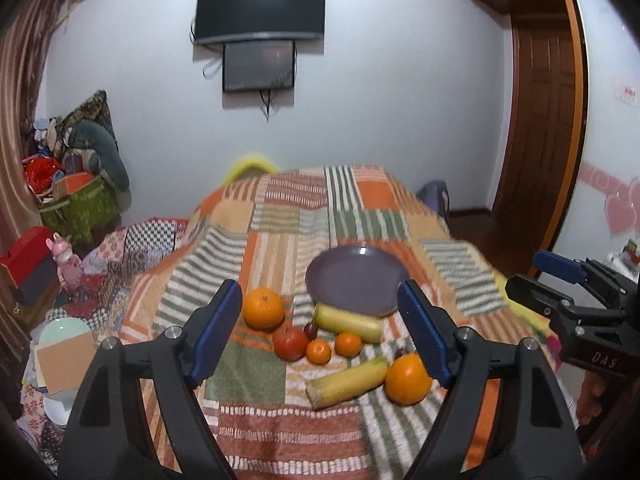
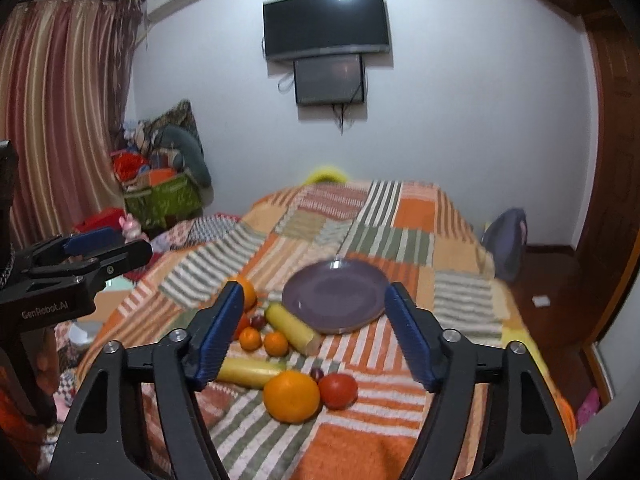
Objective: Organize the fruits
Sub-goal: 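Move both grippers down toward the fruit beside the purple plate, then grasp the large orange with the right gripper while the left grasps the yellow cob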
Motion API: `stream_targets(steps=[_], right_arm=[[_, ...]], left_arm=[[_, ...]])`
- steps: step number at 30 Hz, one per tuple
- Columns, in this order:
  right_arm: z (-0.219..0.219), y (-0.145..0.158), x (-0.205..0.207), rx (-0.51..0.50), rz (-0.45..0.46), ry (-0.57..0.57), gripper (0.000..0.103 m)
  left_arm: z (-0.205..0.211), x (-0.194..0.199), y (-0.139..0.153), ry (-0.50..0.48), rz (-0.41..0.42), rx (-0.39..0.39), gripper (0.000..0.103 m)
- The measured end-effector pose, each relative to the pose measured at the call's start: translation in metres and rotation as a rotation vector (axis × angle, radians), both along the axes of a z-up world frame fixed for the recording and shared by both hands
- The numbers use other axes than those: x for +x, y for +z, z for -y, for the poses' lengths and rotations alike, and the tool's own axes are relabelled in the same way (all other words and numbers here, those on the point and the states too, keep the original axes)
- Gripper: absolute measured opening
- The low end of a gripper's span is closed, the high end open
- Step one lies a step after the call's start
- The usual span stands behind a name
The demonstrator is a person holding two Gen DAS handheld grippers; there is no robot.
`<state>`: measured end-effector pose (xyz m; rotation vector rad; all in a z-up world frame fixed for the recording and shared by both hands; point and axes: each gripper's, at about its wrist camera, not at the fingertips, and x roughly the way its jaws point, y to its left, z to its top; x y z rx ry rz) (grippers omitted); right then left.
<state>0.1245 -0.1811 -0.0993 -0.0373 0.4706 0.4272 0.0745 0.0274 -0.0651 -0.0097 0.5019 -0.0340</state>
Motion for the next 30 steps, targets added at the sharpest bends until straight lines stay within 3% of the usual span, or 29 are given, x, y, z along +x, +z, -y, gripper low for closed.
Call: stream_targets(steps=[7,16,25,30], right_arm=[[-0.001,-0.041,0.018,-0.030,-0.166,0.026,0.063],[-0.015,-0.075,0.034,-0.072,-0.304,0.089,0.062],[-0.034,-0.113,0.046,-0.094,-0.435,0.155,0.062],[-0.036,-0.123,0.055,-0.101,-0.455,0.151,0.062]], left_arm=[[-0.004,0.032,-0.041,-0.057,-0.160,0.012,0.080],[0.001,0.066,-0.097,-0.126,-0.328,0.007,0.080],[0.004,0.086,-0.132,-0.172,-0.439,-0.016,0.080],[0.009,0.095,-0.143,-0.197,-0.475,-0.010,0.080]])
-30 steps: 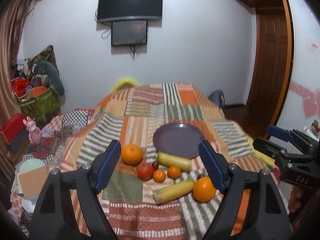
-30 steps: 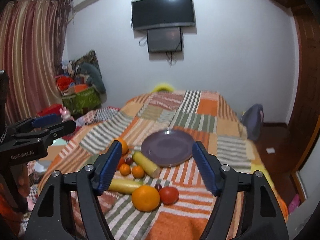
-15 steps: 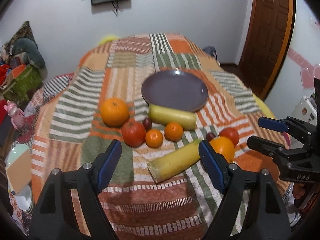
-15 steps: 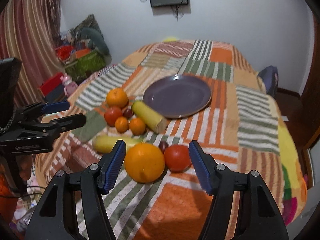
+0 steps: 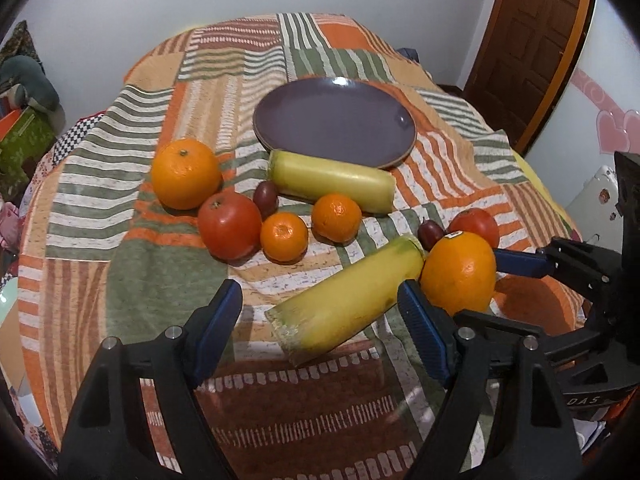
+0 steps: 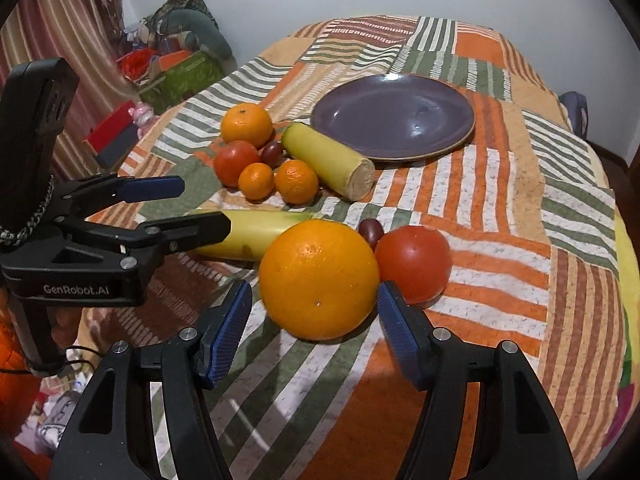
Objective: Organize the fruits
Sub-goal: 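Grasp the large orange with the right gripper while the left grasps the yellow cob, then lift the orange with the right gripper while the left lifts the yellow cob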
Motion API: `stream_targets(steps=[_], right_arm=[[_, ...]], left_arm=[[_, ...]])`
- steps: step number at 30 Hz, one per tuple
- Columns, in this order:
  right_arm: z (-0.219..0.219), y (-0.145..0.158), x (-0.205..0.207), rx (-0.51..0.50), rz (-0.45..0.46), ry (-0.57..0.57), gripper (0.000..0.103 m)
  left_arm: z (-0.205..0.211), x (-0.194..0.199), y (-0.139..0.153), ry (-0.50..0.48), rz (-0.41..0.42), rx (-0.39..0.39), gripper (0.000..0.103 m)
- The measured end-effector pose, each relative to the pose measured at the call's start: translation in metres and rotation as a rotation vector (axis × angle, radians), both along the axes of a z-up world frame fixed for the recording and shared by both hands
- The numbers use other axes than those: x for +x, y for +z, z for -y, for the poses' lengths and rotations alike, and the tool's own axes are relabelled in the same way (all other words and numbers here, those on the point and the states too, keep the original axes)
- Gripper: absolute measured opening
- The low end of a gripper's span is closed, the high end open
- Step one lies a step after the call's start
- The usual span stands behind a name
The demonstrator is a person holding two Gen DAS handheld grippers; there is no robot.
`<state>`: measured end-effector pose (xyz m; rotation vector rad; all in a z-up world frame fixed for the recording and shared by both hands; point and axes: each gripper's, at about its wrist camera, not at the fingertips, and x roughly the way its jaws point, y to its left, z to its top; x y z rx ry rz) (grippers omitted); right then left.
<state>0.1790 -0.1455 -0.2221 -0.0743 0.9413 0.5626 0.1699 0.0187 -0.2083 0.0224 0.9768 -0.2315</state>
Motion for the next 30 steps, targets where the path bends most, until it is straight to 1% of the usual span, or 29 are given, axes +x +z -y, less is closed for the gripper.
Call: stream_targets(steps=[6,11,14,18,20,21,22,23,24,27,29,30], right_arm=[[-0.004,-0.002,0.003,-0.032,0.036,0.014,0.062],[-0.001,-0.001,0.004,-0.016,0.034,0.012,0.060],[0.003,0.001,0.004,-0.009,0.032,0.001,0.059],[0.010,0.007,0.004,0.011,0.040,-0.023,0.059],[0.012,0.010,0.003,0.014,0.048,-0.030,0.059],[0.014,0.013,0.003,0.017,0.053,-0.036,0.059],[0.016,0.015,0.002,0.021,0.058,-0.041,0.059],[0.017,0.016,0.002,0.022,0.062,-0.045,0.059],[0.020,0.019,0.001,0.024,0.070,-0.053,0.059],[0.026,0.025,0.000,0.028,0.087,-0.069,0.059],[0.030,0.030,-0.002,0.031,0.103,-0.082,0.059],[0.031,0.032,-0.003,0.033,0.109,-0.087,0.059]], left_arm=[[0.007,0.010,-0.006,-0.035,-0.022,0.008,0.080],[0.022,0.020,-0.015,-0.100,-0.050,0.042,0.081],[0.023,0.023,-0.020,-0.118,-0.070,0.017,0.081],[0.021,0.028,-0.026,-0.113,-0.094,-0.018,0.081],[0.022,0.028,-0.026,-0.114,-0.092,-0.015,0.080],[0.024,0.028,-0.026,-0.114,-0.090,-0.012,0.079],[0.026,0.027,-0.026,-0.116,-0.088,-0.013,0.073],[0.027,0.026,-0.025,-0.122,-0.087,-0.016,0.070],[0.028,0.024,-0.024,-0.127,-0.085,-0.012,0.065],[0.034,0.018,-0.021,-0.132,-0.073,0.018,0.059],[0.032,0.013,-0.018,-0.131,-0.077,0.012,0.053],[0.030,0.010,-0.016,-0.129,-0.079,0.003,0.049]])
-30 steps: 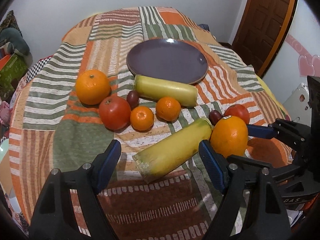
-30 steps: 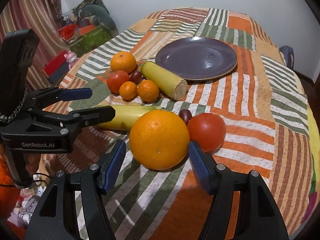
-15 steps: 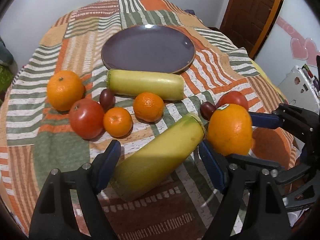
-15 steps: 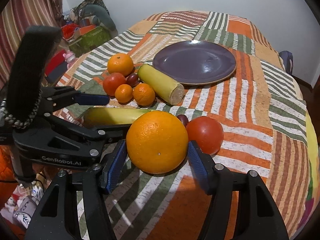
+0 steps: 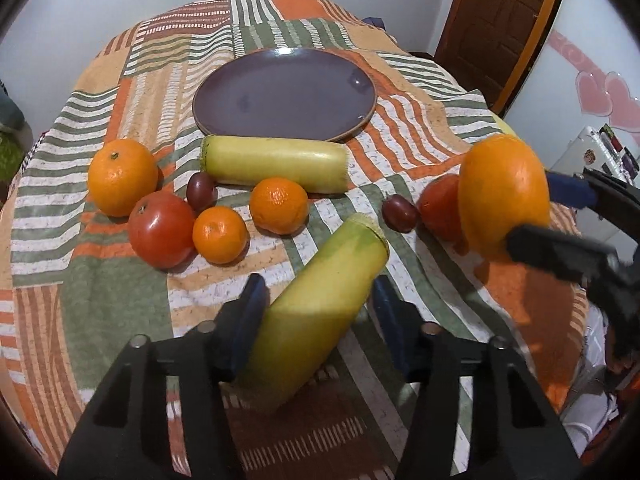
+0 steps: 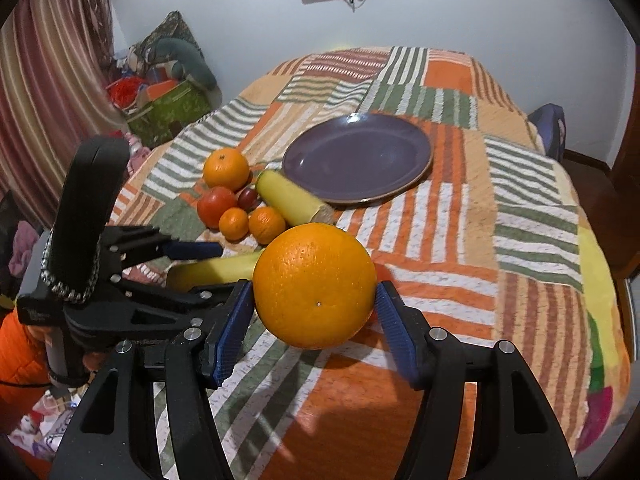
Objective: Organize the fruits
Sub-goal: 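Lift the orange with the right gripper while the left lifts the yellow cob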
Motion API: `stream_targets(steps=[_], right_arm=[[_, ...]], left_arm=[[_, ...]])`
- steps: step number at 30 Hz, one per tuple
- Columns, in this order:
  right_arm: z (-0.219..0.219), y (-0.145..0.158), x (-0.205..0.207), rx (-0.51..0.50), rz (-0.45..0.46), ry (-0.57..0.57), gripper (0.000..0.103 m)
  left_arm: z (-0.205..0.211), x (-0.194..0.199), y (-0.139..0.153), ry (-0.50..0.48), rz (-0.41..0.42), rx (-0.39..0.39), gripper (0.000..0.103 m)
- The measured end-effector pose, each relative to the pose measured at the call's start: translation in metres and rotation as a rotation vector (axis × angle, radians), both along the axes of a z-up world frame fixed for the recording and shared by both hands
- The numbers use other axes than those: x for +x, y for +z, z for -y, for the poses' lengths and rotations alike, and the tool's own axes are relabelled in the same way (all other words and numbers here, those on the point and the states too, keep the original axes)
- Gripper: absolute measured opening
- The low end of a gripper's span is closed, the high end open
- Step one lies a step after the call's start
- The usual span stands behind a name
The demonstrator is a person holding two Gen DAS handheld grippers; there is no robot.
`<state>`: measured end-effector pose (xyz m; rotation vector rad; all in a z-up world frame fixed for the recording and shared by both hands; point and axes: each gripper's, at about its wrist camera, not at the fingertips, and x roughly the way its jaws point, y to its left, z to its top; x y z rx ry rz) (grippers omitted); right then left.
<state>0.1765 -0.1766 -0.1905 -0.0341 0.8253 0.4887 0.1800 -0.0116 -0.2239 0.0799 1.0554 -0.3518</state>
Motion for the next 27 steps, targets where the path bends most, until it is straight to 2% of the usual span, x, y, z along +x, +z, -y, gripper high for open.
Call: stream_targets(steps=[3,4,8,13,18,23,27], right_arm=[[0.006,0.005,-0.002,0.006,0.017,-0.017,0.059],[0.009,0.007,-0.003,0.009,0.022,-0.021,0.059],[0.014,0.010,-0.005,0.015,0.035,-0.031,0.059],[0.019,0.009,-0.005,0.019,0.034,-0.046,0.059],[0.025,0.005,-0.001,0.016,0.028,-0.062,0.059],[0.031,0.003,0.002,0.016,0.022,-0.079,0.059],[0.034,0.005,0.001,0.012,0.027,-0.087,0.059]], left_arm=[[-0.002,-0.008,0.008,-0.007,-0.005,-0.018,0.035],[-0.002,-0.012,0.011,-0.014,-0.007,-0.018,0.035],[0.002,-0.014,0.008,-0.027,-0.008,0.011,0.036],[0.011,-0.002,0.000,-0.060,-0.032,0.041,0.047],[0.026,0.009,-0.012,-0.112,-0.042,0.088,0.052],[0.028,0.018,-0.019,-0.092,-0.049,0.068,0.052],[0.025,0.015,-0.015,-0.064,-0.032,0.067,0.048]])
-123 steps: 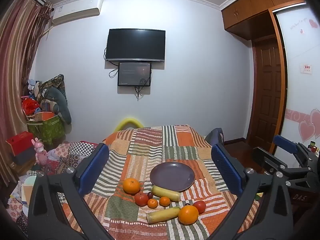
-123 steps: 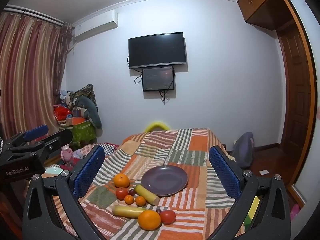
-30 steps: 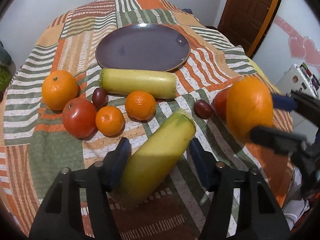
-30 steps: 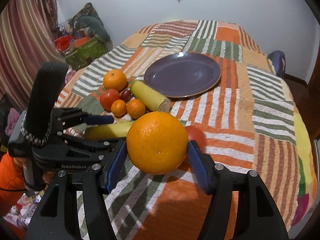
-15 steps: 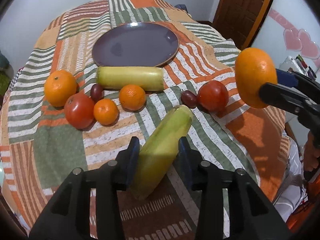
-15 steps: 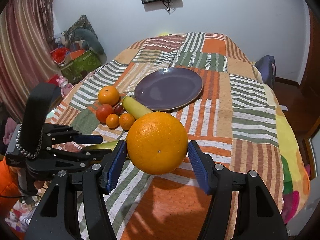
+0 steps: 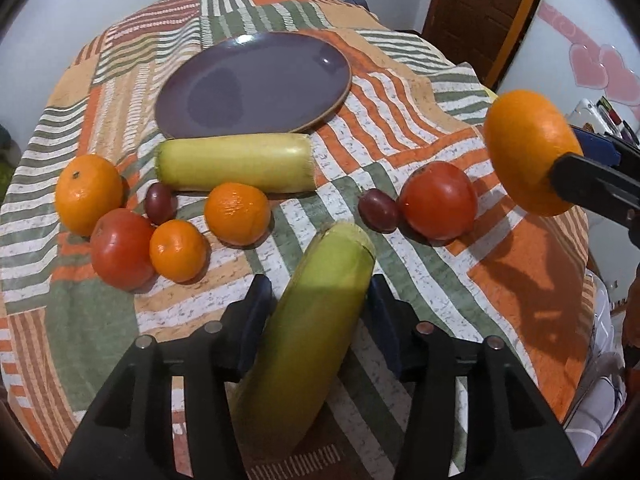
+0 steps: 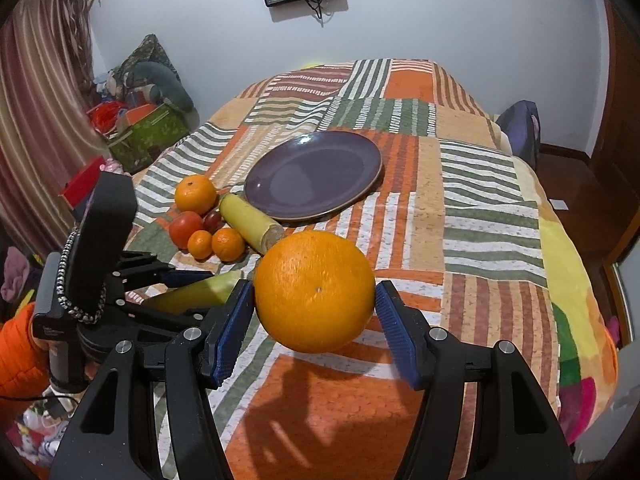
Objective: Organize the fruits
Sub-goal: 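Lift the orange with the right gripper while the left lifts the yellow cob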
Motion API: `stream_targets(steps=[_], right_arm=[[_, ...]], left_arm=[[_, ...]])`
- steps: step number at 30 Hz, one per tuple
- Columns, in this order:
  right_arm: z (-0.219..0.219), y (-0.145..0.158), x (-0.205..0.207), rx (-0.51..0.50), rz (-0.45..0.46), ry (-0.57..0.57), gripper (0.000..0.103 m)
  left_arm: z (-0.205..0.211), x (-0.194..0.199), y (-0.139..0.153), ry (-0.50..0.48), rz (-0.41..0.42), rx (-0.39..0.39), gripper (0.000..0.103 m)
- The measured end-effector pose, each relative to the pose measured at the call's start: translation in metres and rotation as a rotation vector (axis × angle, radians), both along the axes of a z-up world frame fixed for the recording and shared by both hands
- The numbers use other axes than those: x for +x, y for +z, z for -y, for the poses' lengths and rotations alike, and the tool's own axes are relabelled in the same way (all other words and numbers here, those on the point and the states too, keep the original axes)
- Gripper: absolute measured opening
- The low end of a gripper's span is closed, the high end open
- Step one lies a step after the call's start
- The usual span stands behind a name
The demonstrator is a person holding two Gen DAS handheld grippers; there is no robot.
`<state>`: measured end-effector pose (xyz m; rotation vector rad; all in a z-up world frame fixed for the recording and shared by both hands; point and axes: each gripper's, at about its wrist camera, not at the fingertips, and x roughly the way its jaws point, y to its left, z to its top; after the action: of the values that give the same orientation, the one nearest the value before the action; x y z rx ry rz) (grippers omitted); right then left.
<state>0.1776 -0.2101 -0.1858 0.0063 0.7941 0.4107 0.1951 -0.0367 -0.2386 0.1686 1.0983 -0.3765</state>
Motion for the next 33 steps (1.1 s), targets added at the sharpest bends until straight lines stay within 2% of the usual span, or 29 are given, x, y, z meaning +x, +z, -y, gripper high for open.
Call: stream_targets(steps=[7,16,21,22,25,28,30,31,32,33], right_arm=[[0.000,0.006,0.001,-0.013,0.020,-0.003,0.056],[0.006,-0.010,0.005,-0.043,-0.022,-0.025,0.051],[0.010,-0.006,0.005,-0.063,-0.012,-0.038,0.049],[0.009,-0.006,0.006,-0.068,-0.013,-0.038,0.047],[0.012,-0.008,0.010,-0.050,-0.043,-0.019,0.006],[0.013,-0.014,0.015,-0.058,-0.075,-0.004,0.008],[0.012,-0.024,0.015,-0.064,-0.108,0.014,0.021],[0.012,-0.026,0.012,-0.060,-0.098,0.019,0.033],[0.011,-0.026,0.010,-0.069,-0.087,0.017,0.049],[0.009,-0.026,0.007,-0.100,-0.073,0.011,0.060]], left_arm=[[-0.015,-0.010,0.028,0.055,0.052,-0.018,0.038],[-0.033,-0.030,0.077,0.104,0.156,-0.087,0.035],[-0.032,-0.030,0.094,0.113,0.209,-0.104,0.035],[-0.032,-0.029,0.096,0.115,0.212,-0.109,0.035],[-0.032,-0.026,0.100,0.119,0.225,-0.128,0.035],[-0.032,-0.021,0.102,0.123,0.228,-0.135,0.035],[-0.032,-0.020,0.100,0.127,0.222,-0.138,0.035],[-0.033,-0.020,0.099,0.127,0.220,-0.139,0.035],[-0.033,-0.020,0.097,0.127,0.214,-0.141,0.035],[-0.033,-0.021,0.096,0.127,0.208,-0.142,0.035]])
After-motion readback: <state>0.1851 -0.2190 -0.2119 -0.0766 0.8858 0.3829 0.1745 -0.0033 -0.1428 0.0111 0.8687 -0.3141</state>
